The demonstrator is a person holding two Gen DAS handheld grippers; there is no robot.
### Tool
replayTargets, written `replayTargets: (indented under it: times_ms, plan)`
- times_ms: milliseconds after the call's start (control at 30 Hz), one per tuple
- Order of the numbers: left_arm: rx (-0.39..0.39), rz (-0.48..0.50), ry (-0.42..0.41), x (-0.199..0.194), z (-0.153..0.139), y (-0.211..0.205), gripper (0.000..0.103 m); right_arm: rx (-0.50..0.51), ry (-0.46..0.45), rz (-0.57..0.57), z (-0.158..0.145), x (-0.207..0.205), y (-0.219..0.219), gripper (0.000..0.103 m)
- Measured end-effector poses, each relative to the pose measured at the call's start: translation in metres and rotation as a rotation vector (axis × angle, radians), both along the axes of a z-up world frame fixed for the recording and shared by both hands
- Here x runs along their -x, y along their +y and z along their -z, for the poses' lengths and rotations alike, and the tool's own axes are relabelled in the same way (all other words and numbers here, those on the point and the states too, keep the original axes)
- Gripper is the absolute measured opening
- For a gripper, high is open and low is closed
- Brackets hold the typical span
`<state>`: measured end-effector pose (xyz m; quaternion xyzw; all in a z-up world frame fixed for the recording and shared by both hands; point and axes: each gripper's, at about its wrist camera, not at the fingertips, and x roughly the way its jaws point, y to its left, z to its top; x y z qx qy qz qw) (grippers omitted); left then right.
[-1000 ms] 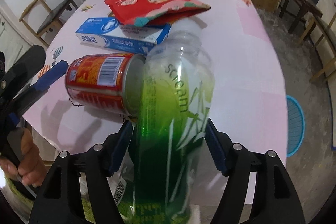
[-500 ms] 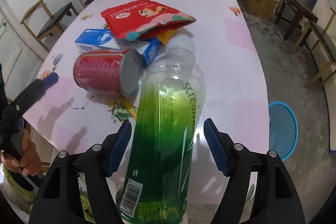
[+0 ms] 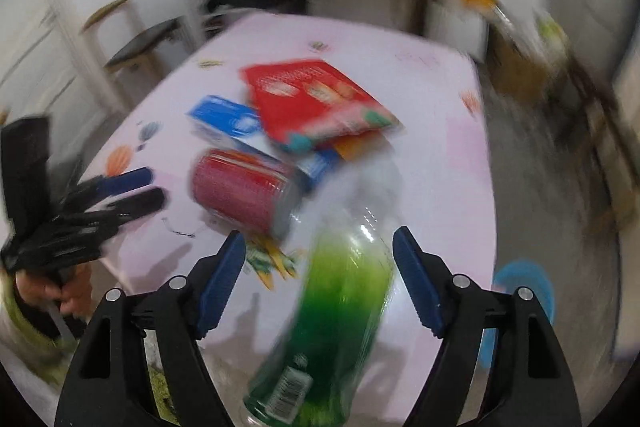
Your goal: Collect trash
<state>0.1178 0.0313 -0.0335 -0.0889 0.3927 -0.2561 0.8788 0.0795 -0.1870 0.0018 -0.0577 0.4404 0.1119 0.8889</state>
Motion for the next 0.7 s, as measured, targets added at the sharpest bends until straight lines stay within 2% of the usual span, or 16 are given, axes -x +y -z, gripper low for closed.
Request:
replayTargets:
  times_ms: [167,333,467,700]
  plan:
    - [-0.061,-0.066,0.026,0.002,0.004,0.024,0.071,0.071,-0.014,-0.296,-0.003,-0.024,0.060,0.074]
    - [-0.096,-0.129,0.054,0.007,0.008,0.052,0.072,0.306,-0.009,-0.498,0.028,-0.044,0.118,0.074]
    - [-0.066,-0.164,0.097,0.007,0.012,0.073,0.072,0.493,0.011,-0.600,0.054,-0.049,0.146,0.074]
    - [-0.042,-0.174,0.080,0.007,0.012,0.082,0.073,0.703,0.022,-0.623,0.083,-0.053,0.158,0.070]
